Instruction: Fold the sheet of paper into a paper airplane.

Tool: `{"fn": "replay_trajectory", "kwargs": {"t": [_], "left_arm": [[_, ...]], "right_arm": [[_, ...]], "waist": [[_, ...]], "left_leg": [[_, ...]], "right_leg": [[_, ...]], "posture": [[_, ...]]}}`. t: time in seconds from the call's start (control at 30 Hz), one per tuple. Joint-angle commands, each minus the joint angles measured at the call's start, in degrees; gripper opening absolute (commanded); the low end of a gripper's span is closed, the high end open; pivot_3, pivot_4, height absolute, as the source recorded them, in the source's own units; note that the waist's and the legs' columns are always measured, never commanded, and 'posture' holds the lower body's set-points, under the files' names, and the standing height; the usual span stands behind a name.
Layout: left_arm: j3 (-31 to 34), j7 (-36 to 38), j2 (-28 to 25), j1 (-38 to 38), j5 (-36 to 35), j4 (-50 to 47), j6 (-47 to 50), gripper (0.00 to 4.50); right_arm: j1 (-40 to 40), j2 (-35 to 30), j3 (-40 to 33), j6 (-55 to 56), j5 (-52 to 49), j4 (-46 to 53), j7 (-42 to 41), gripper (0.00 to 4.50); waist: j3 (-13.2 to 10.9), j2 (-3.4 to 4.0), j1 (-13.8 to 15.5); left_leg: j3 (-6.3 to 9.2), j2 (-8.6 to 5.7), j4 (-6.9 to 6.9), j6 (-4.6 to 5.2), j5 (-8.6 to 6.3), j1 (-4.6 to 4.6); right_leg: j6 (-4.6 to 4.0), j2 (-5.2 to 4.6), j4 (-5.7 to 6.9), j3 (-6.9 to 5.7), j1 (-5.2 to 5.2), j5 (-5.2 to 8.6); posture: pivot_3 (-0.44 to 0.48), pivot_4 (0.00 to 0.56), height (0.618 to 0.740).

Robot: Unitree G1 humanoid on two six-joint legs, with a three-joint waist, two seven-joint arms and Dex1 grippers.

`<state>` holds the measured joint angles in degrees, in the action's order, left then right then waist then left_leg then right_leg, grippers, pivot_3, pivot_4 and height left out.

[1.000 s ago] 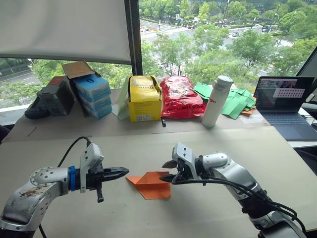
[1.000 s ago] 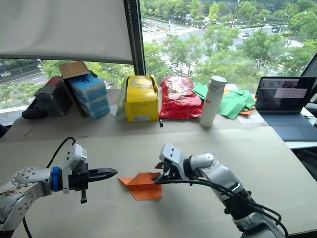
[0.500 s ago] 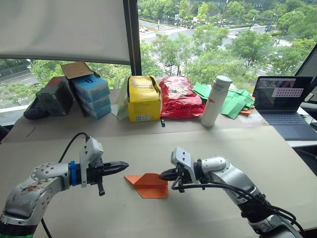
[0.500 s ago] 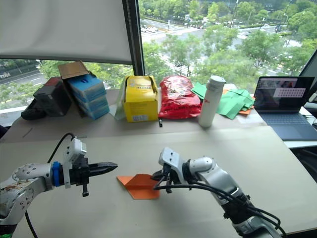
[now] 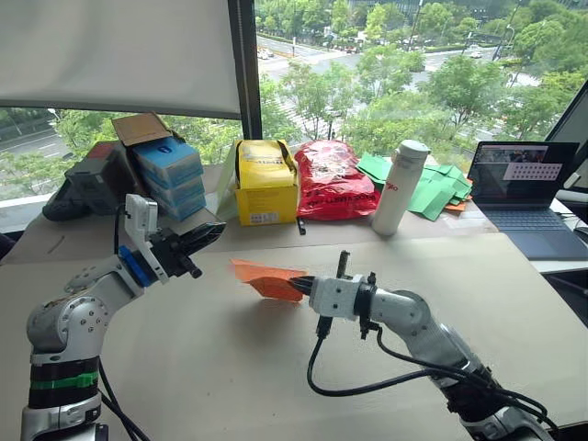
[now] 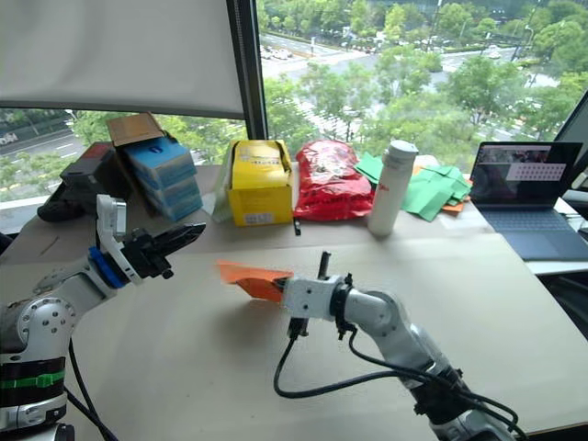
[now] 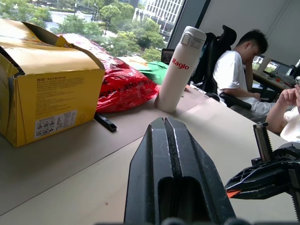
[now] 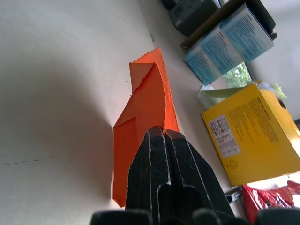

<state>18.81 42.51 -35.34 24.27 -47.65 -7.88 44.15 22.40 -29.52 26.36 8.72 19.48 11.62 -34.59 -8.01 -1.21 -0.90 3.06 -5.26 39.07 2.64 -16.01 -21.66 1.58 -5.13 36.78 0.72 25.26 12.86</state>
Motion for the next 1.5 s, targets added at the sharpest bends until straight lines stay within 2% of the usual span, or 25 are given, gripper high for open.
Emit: {"fn": "replay_trajectory", "kwargs": {"t": [0.03,0.13,0.33,0.5,0.6,0.7,0.8,0.9,1.0,1.1,1.13,1.17,1.33,1.5], "left_arm": [[-0.18,0.48,-0.56,-0.44,-1.42,-1.83,1.05,0.00],[-0.88,1.74,-1.25,-1.16,-1.79,-2.25,2.14,0.00],[-4.79,8.22,-5.72,-6.75,0.53,-5.30,1.67,0.00],[-8.48,10.83,-6.90,-7.49,5.03,-4.61,-2.52,0.00],[-10.73,12.08,-5.57,-4.63,5.76,-3.23,-2.98,0.00],[-13.68,15.50,-6.23,-2.98,8.05,-1.57,-4.99,0.00],[-14.63,19.15,-7.83,-2.96,8.62,-1.29,-5.74,0.00],[-14.52,22.94,-10.99,-3.75,8.82,-2.10,-5.80,0.00],[-14.29,24.70,-13.06,-4.69,8.69,-2.92,-5.75,0.00],[-14.21,24.61,-13.48,-5.30,9.01,-3.65,-5.95,0.00],[-14.15,24.55,-13.45,-5.50,9.10,-3.94,-6.00,0.00],[-14.11,24.56,-13.49,-5.90,9.17,-4.53,-6.00,0.00],[-14.82,25.60,-14.20,-7.80,10.88,-5.56,-7.97,0.00],[-16.20,29.43,-15.51,-7.24,13.66,-2.20,-11.50,0.00]], "right_arm": [[-2.35,-2.46,2.78,7.12,7.94,1.47,1.86,0.03],[-4.74,-3.57,4.15,7.25,4.61,2.54,-3.32,0.03],[-2.85,-3.37,3.89,6.87,2.69,0.79,-8.54,0.03],[-1.51,-2.68,2.75,5.89,-0.40,0.09,-11.40,1.57],[-1.75,-3.01,0.13,1.11,-7.29,3.66,-15.45,2.56],[-1.46,-3.21,-3.56,-11.28,-17.82,9.10,-20.67,2.56],[-0.58,-1.35,-6.03,-24.92,-24.54,11.30,-21.22,2.56],[0.46,0.63,-6.91,-32.08,-27.91,10.23,-20.59,2.56],[0.88,1.90,-6.16,-34.69,-27.64,8.65,-19.34,1.72],[0.71,2.23,-4.73,-34.94,-26.28,7.45,-18.77,0.74],[0.64,2.37,-4.01,-34.87,-25.56,6.86,-18.35,0.26],[0.48,2.09,-2.65,-34.79,-24.63,6.15,-18.48,0.04],[-0.95,-0.17,2.10,-34.71,-20.84,2.29,-19.78,0.04],[-1.03,-1.26,2.85,-34.84,-20.18,0.39,-20.77,0.04]], "waist": [[0.00,0.00,0.04],[-0.01,-0.02,0.12],[-0.01,-0.02,-0.24],[-0.02,-0.03,0.36],[-0.03,-0.05,0.68],[-0.04,-0.06,0.81],[-0.03,-0.07,0.16],[-0.04,-0.07,-0.14],[-0.05,-0.06,0.10],[-0.05,-0.06,0.23],[-0.05,-0.06,0.26],[-0.05,-0.06,0.26],[-0.05,-0.06,0.20],[-0.05,-0.06,0.20]], "left_leg": [[0.00,0.00,0.00,-0.03,0.02,0.02],[-0.01,0.01,0.02,-0.09,0.06,0.14],[-0.03,0.07,0.00,-0.11,0.07,0.26],[-0.02,0.07,-0.03,-0.09,0.06,0.28],[-0.01,0.03,-0.02,-0.05,0.04,0.27],[-0.01,0.03,0.01,-0.02,0.02,0.24],[-0.01,0.07,-0.01,0.03,-0.01,0.25],[-0.01,0.13,-0.06,0.05,-0.03,0.24],[-0.01,0.13,-0.09,0.17,-0.09,0.25],[-0.01,0.09,-0.08,0.16,-0.08,0.24],[-0.01,0.08,-0.07,0.15,-0.08,0.24],[-0.01,0.08,-0.07,0.13,-0.07,0.24],[-0.02,0.07,-0.07,0.09,-0.05,0.23],[-0.02,0.09,-0.07,0.16,-0.08,0.28]], "right_leg": [[0.00,0.01,0.01,0.00,-0.03,0.00],[-0.01,0.10,0.01,0.02,-0.15,0.01],[-0.03,0.10,0.04,0.10,-0.21,0.01],[-0.05,0.08,0.00,0.07,-0.24,0.01],[-0.05,0.06,-0.03,0.06,-0.25,0.01],[-0.05,0.01,-0.06,0.07,-0.26,0.01],[-0.05,0.02,-0.05,0.09,-0.25,0.01],[-0.11,0.04,-0.01,0.13,-0.19,0.00],[-0.16,0.02,0.02,0.12,-0.15,0.02],[-0.15,-0.02,-0.01,0.08,-0.18,0.02],[-0.15,-0.02,-0.02,0.06,-0.18,0.02],[-0.15,-0.03,-0.02,0.06,-0.18,0.02],[-0.15,-0.03,-0.02,0.06,-0.16,0.02],[-0.15,-0.01,-0.01,0.05,-0.22,0.02]], "posture": [[0.000,0.150,0.740],[0.000,0.150,0.740],[0.000,0.150,0.740],[0.000,0.150,0.740],[0.000,0.150,0.740],[0.000,0.150,0.740],[0.000,0.150,0.740],[0.000,0.150,0.740],[0.000,0.150,0.740],[0.000,0.150,0.740],[0.000,0.150,0.740],[0.000,0.150,0.740],[0.000,0.150,0.740],[0.000,0.150,0.740]]}}
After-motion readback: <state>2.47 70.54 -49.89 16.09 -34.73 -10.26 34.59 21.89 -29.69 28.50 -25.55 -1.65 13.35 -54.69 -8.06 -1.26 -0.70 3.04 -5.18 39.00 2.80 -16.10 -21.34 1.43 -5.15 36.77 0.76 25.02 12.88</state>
